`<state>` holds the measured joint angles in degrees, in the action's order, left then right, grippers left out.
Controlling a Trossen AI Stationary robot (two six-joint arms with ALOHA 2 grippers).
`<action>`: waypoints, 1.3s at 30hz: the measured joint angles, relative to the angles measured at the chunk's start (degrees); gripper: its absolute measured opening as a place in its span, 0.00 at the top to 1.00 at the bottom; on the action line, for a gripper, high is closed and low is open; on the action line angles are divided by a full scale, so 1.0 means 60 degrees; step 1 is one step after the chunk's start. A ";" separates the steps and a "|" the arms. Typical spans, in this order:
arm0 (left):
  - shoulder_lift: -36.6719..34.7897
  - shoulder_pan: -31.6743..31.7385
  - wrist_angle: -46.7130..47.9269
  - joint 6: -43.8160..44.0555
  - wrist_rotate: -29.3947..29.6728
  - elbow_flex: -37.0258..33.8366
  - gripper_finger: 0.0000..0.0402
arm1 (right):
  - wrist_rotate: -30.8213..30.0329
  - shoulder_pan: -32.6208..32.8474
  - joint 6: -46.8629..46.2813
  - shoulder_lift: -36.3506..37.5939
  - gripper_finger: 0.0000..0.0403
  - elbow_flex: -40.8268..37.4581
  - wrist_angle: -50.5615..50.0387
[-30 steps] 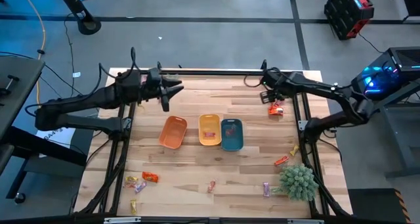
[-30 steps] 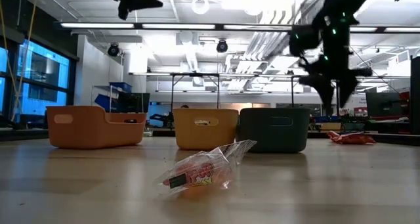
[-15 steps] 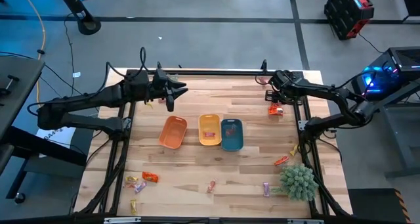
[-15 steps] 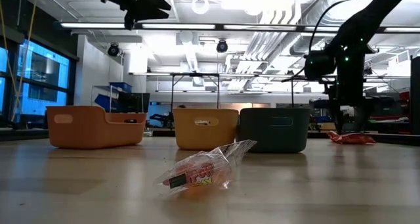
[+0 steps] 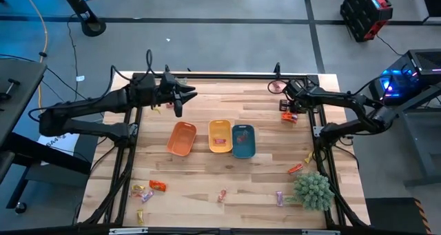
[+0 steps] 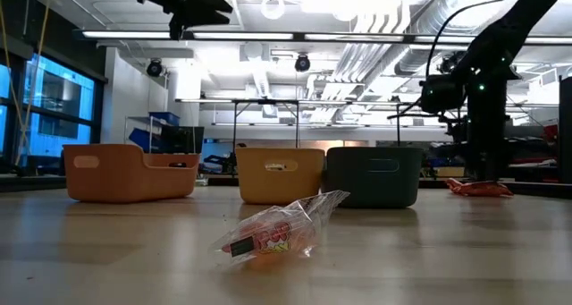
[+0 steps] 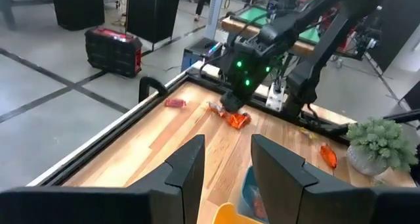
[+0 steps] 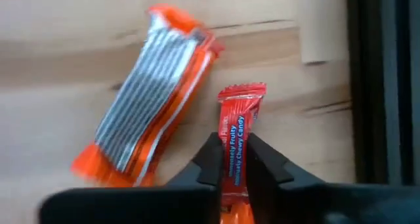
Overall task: Sort candy
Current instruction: Put the red candy into the yellow bin
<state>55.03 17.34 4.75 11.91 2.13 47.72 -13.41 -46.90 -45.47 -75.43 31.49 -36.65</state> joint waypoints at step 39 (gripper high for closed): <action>-0.0431 0.0000 0.0733 -0.0581 0.0951 0.1071 0.71 | 0.2712 0.6939 0.5040 -0.4909 0.65 0.7465 0.1740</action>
<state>52.45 17.34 9.15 8.43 7.84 54.15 2.86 -5.27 -15.23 -104.88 76.28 -26.21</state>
